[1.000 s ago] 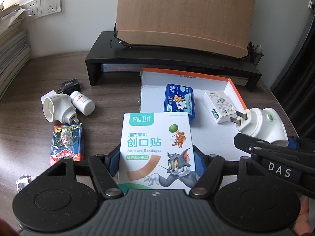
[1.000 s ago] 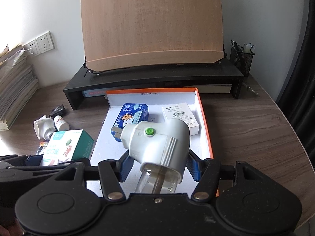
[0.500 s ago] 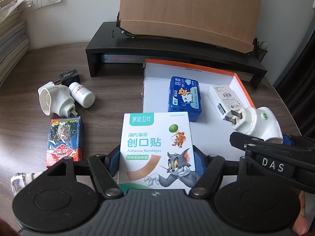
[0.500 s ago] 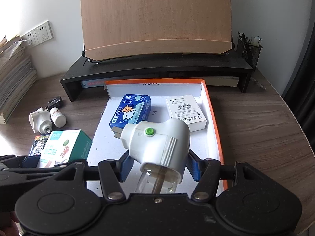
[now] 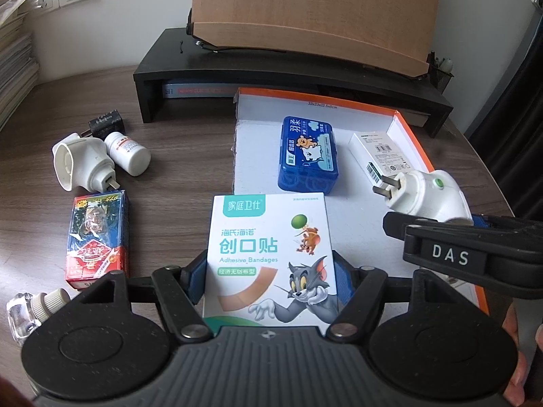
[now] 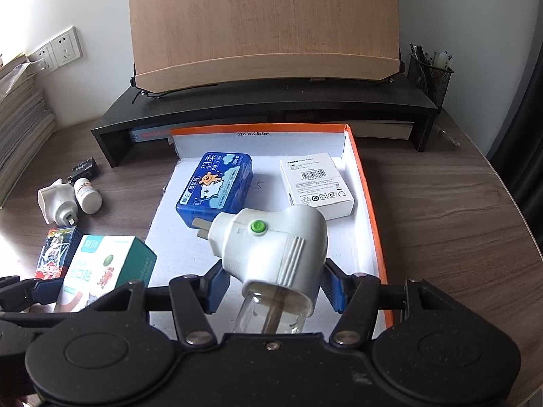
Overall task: Organize rigid objects
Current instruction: 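Carry the bandage box with left tool while right tool carries the plug-in adapter over the box, then lower the bandage box with left tool while right tool lowers the adapter into the box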
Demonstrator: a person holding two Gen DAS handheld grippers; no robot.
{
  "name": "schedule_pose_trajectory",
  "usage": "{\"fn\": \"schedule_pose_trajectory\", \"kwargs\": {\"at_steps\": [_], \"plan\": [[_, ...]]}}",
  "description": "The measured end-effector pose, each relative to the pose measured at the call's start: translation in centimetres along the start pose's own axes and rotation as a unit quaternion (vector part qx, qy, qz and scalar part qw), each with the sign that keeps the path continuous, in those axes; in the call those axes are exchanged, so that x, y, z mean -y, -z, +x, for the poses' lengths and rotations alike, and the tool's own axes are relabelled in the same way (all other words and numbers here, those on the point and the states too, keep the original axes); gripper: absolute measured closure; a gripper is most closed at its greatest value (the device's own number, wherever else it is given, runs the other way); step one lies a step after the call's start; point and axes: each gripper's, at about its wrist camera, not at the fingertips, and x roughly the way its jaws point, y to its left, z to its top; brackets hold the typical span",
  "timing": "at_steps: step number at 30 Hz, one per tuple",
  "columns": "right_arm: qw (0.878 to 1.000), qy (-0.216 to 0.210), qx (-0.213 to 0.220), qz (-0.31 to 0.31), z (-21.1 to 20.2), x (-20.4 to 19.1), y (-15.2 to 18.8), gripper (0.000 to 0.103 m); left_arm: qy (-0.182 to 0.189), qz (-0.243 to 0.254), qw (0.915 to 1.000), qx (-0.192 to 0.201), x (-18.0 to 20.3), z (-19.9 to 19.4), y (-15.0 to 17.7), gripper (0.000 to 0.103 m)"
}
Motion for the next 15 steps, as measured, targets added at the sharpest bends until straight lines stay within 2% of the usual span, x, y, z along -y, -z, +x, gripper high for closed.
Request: {"fn": "schedule_pose_trajectory", "kwargs": {"at_steps": [15], "plan": [[1.000, 0.007, -0.004, 0.012, 0.6, 1.4, -0.4, 0.033, 0.028, 0.021, 0.9994, 0.001, 1.5, 0.6, 0.1, 0.032]]}}
